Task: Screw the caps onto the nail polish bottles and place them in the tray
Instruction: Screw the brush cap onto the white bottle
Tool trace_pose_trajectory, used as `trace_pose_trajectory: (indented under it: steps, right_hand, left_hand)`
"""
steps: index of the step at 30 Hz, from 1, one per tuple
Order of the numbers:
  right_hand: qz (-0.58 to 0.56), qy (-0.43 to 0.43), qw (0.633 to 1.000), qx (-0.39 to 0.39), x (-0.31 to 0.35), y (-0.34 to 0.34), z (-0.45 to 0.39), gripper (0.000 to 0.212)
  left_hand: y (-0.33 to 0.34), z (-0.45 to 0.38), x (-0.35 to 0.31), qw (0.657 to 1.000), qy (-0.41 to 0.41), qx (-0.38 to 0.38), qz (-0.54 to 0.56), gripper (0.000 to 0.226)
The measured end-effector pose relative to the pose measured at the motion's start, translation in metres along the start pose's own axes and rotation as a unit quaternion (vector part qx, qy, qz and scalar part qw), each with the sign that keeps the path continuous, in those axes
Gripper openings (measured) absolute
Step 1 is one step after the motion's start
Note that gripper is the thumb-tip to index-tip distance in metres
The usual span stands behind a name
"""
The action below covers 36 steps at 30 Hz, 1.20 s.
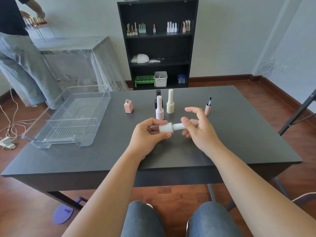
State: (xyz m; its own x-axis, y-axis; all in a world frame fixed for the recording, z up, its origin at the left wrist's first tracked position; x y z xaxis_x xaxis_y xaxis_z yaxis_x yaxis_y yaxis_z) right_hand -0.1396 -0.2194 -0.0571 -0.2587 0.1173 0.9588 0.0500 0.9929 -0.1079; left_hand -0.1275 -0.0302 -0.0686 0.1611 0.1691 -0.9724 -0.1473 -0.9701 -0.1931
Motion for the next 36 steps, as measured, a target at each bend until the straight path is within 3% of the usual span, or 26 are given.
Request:
trace_pose_trajectory:
  steps: [6,13,17,22,26,29,36]
  right_hand:
    - [-0.065,0.022,0.997,0.043,-0.0069,-0.0029,0.0047,0.023]
    - [0.07,0.016,0.997,-0.001,-0.0008,0.002,-0.0004,0.007]
    - [-0.049,0.066,0.996,0.018,-0.0028,0.0004,0.0031,0.021]
    - [-0.05,0.074,0.995,0.042,-0.0088,0.0003,0.0031,0.005]
    - [0.066,0.088,0.994,0.017,-0.0051,-0.0003,-0.0002,0.033]
    - [0.088,0.117,0.989,-0.005,-0.0046,0.0013,-0.0007,0.055]
    - [0.011,0.092,0.995,0.023,-0.0022,0.0039,-0.001,0.013]
  left_hand:
    - [-0.001,-0.0003,0.0004,1.0,-0.004,-0.007,-0.01,0.034]
    - [0.0008,0.0021,-0.002,1.0,0.002,0.009,-0.019,0.035]
    - [0.0006,0.0021,-0.002,1.0,-0.002,0.0,-0.017,0.034]
    - [-0.0004,0.0014,-0.0007,1.0,-0.003,-0.002,-0.012,0.034]
    - [0.0004,0.002,-0.0012,1.0,0.002,-0.007,-0.025,0.033]
    - [-0.0002,0.0023,-0.001,1.0,0.003,-0.013,-0.026,0.033]
    - [-0.0009,0.0022,0.0012,0.999,0.008,-0.01,-0.047,0.032]
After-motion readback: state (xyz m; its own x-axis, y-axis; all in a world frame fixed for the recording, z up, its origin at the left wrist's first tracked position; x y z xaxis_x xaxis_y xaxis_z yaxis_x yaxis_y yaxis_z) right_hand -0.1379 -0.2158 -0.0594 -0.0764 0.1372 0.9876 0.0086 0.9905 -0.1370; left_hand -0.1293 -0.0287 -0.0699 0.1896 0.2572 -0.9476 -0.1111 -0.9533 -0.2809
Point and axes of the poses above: each hand's wrist, its own z-axis away from the middle knuckle, its own y-axis out of the palm, x = y × z, the point moved 3 cm from there along -z, towards the middle knuckle, and after that the axes turned 8 degrees about -z, right-handed, at the moved point
